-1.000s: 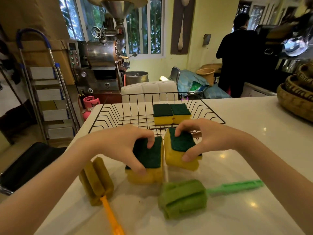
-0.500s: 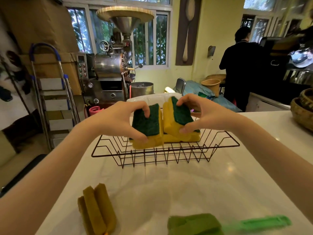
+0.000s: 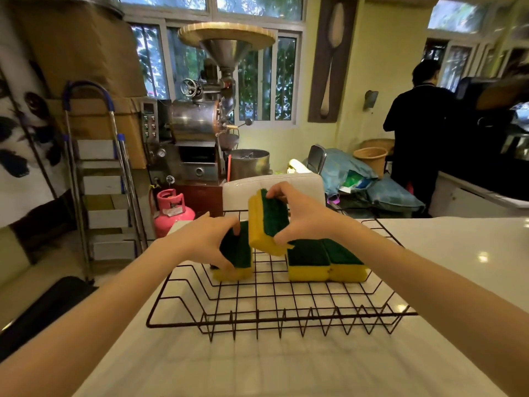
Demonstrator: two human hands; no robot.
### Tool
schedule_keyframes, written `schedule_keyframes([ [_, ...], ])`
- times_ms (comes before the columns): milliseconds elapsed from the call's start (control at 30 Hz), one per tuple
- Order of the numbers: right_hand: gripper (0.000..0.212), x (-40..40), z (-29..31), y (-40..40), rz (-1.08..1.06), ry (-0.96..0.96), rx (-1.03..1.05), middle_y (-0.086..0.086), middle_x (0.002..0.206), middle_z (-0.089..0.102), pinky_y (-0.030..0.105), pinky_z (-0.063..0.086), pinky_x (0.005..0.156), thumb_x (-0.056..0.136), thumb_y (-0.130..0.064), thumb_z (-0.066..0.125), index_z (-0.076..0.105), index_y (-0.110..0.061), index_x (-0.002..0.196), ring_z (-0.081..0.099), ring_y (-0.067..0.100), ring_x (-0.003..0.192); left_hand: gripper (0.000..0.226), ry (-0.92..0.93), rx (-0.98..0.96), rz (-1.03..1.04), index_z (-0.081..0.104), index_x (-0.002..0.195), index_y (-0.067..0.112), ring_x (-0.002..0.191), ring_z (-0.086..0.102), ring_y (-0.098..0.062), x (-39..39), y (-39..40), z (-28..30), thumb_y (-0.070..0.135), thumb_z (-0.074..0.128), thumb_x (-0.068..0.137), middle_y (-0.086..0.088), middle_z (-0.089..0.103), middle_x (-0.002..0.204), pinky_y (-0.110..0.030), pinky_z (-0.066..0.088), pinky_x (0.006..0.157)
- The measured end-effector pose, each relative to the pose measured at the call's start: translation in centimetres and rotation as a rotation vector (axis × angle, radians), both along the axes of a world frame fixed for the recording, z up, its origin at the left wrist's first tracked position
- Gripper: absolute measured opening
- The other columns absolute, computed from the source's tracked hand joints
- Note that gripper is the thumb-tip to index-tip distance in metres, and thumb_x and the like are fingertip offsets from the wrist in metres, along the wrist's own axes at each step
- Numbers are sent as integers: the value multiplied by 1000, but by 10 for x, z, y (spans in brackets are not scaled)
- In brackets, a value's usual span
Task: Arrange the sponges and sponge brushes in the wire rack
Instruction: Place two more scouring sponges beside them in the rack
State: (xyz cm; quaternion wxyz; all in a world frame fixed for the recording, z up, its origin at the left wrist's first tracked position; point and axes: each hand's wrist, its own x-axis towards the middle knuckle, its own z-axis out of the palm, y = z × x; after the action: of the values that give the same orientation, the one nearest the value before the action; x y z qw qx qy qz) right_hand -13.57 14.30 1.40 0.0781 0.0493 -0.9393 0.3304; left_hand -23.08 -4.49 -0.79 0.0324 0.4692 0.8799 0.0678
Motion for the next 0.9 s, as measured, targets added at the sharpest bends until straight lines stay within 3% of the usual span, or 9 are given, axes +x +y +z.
schedule_keyframes([
  [67,76,-10,-6,-2,12,-29,20,-1,119,35,12,43,75,66,-12,78,31,-18,125,40,15,111,64,-27,-22,25,42,115,23,94,47,-12,-8,-2,-5,41,76,64,7,50,105,-25,37,78],
  [200,74,-21,-19,-2,13,-57,29,0,118,37,14,46,73,65,-12,78,33,-19,123,42,16,109,64,-134,-1,53,41,115,23,95,50,-14,-19,-3,-9,40,77,64,4,50,109,-17,41,67],
  [367,69,-23,-30,-2,22,-78,102,-1,112,39,13,45,68,64,-13,79,37,-18,119,44,14,100,63,-66,-37,17,43,114,23,94,47,-14,-19,-3,-12,43,75,64,5,49,105,-20,39,69],
  [500,69,-26,-32,-4,51,-93,222,-2,110,40,14,41,66,63,-18,79,39,-18,118,44,14,97,61,-28,-108,29,42,116,25,89,41,-12,-17,0,-13,46,71,67,9,45,99,-39,34,97],
  [567,68,-26,-32,-5,53,-101,245,-2,109,40,14,40,65,63,-19,79,39,-18,118,44,14,97,60,-14,-124,33,41,117,25,88,39,-12,-16,1,-14,45,70,69,10,43,97,-41,30,101],
  [633,68,-26,-31,-4,51,-111,261,-1,108,41,14,39,64,63,-20,79,40,-17,118,44,15,95,59,-17,-129,27,41,117,25,88,39,-13,-16,1,-15,45,70,69,10,44,97,-40,29,100],
  [767,66,-25,-34,-3,44,-155,297,2,110,44,15,41,65,66,-21,77,41,-15,121,45,17,97,59,-4,-115,8,40,116,27,87,41,-14,-17,0,-18,45,70,68,8,45,96,-29,25,83],
  [900,68,-25,-42,-4,51,-182,320,8,119,48,25,47,78,67,-23,75,41,-14,125,48,20,102,58,-5,-103,15,40,115,28,86,41,-13,-18,-1,-20,45,69,68,9,45,94,-31,25,85],
])
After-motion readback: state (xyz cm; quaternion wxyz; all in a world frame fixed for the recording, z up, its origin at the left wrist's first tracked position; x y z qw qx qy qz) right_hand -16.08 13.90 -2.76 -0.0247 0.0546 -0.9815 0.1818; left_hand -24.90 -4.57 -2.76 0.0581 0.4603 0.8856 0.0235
